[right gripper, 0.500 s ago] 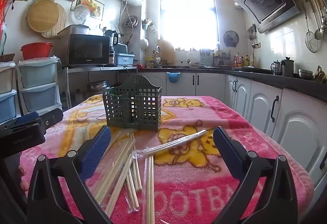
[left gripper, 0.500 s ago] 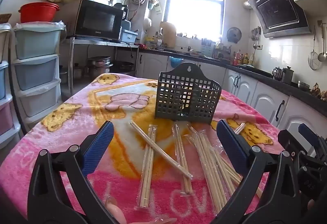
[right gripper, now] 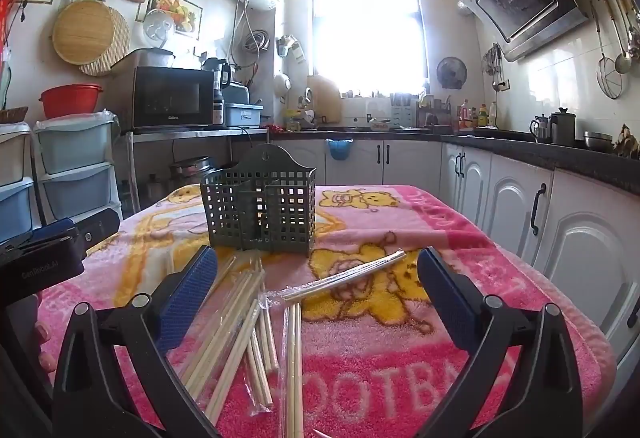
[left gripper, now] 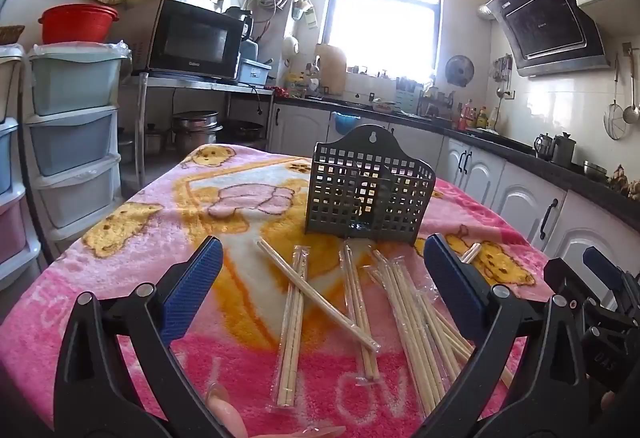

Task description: Organize utensils

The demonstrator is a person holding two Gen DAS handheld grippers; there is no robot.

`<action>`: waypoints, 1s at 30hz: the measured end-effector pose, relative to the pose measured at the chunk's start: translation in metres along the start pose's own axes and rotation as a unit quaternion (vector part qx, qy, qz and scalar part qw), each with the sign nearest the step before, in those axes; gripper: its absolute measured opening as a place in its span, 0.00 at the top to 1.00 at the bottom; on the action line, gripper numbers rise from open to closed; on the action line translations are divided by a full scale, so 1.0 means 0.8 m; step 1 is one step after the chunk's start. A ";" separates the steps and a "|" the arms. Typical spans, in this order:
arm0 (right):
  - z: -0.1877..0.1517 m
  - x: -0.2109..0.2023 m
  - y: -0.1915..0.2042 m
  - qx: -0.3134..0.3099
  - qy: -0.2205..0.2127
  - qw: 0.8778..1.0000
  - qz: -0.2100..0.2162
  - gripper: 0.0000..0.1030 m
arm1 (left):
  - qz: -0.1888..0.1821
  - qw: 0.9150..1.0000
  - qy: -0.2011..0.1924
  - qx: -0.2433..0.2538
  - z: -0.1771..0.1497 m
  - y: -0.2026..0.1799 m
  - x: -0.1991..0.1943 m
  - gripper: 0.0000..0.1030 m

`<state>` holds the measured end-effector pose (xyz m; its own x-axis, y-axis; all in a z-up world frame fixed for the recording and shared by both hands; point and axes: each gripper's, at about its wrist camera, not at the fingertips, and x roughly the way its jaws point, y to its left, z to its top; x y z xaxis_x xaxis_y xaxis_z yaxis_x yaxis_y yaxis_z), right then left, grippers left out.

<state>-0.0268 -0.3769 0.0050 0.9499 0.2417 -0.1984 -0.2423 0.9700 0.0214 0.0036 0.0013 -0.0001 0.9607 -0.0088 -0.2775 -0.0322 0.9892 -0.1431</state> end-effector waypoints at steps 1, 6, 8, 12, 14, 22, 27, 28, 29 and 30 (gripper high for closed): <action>-0.001 0.000 0.000 0.000 -0.001 1.000 0.000 0.06 | 0.000 1.000 0.001 0.000 0.000 0.000 0.001 0.10; -0.002 0.001 -0.001 -0.001 -0.001 1.000 0.000 0.06 | 0.001 1.000 0.000 -0.004 0.006 0.004 -0.004 0.10; -0.001 0.000 -0.001 -0.002 -0.001 1.000 0.000 0.06 | 0.000 1.000 0.000 -0.005 0.008 0.005 -0.003 0.10; -0.002 0.000 -0.001 0.000 0.000 1.000 0.000 0.06 | -0.002 1.000 0.000 -0.004 0.004 0.002 -0.008 0.10; -0.001 -0.001 0.001 -0.001 -0.003 1.000 0.000 0.06 | -0.002 1.000 0.002 -0.002 0.000 0.000 -0.006 0.10; 0.002 -0.001 0.004 0.001 -0.004 1.000 0.001 0.06 | -0.005 1.000 0.003 -0.002 -0.001 -0.003 -0.005 0.10; 0.003 -0.001 0.003 0.001 -0.003 1.000 0.001 0.06 | -0.006 1.000 0.002 -0.001 -0.001 -0.006 -0.005 0.10; 0.002 -0.001 0.003 0.000 -0.003 1.000 0.001 0.06 | -0.006 1.000 0.003 -0.001 -0.001 -0.007 -0.004 0.10; 0.002 -0.001 0.003 0.000 -0.004 1.000 0.002 0.06 | -0.005 1.000 0.003 0.000 -0.001 -0.008 -0.005 0.10; 0.002 -0.002 0.003 0.000 -0.004 1.000 0.002 0.06 | -0.006 1.000 0.003 0.000 -0.001 -0.009 -0.004 0.10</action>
<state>-0.0283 -0.3746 0.0071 0.9505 0.2454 -0.1907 -0.2456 0.9691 0.0230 0.0001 -0.0057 0.0009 0.9593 -0.0222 -0.2814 -0.0202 0.9889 -0.1471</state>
